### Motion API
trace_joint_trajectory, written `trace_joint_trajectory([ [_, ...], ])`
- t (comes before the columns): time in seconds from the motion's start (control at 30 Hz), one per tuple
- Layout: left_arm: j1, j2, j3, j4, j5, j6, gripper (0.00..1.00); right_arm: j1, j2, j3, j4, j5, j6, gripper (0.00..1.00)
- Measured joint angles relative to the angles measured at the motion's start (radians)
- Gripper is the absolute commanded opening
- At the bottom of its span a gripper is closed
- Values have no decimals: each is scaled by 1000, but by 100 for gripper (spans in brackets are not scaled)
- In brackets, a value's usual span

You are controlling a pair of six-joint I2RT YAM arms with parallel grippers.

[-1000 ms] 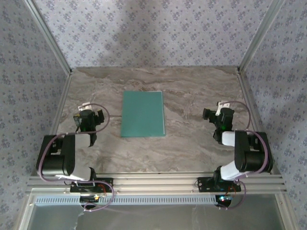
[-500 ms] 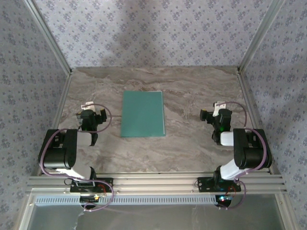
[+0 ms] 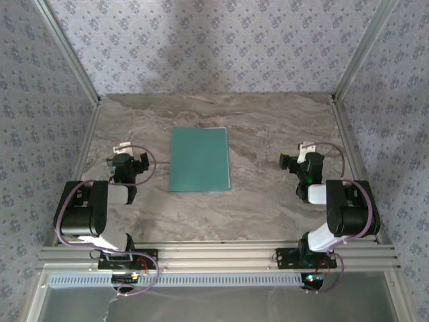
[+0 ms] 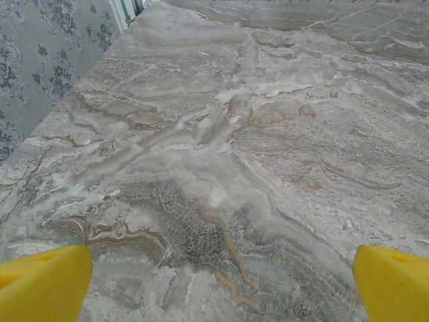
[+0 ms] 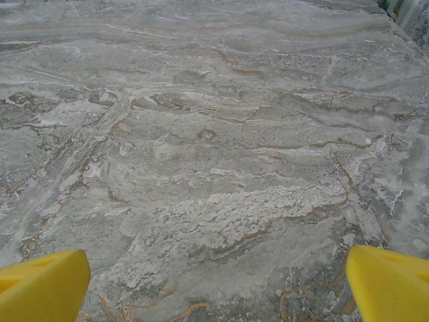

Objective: Put the files into the folder

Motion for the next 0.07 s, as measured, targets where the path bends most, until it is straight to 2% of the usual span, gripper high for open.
trace_joint_trajectory([
  [0.07, 1, 0, 0, 0, 3, 0, 100, 0, 0, 0, 0, 0, 0, 100],
])
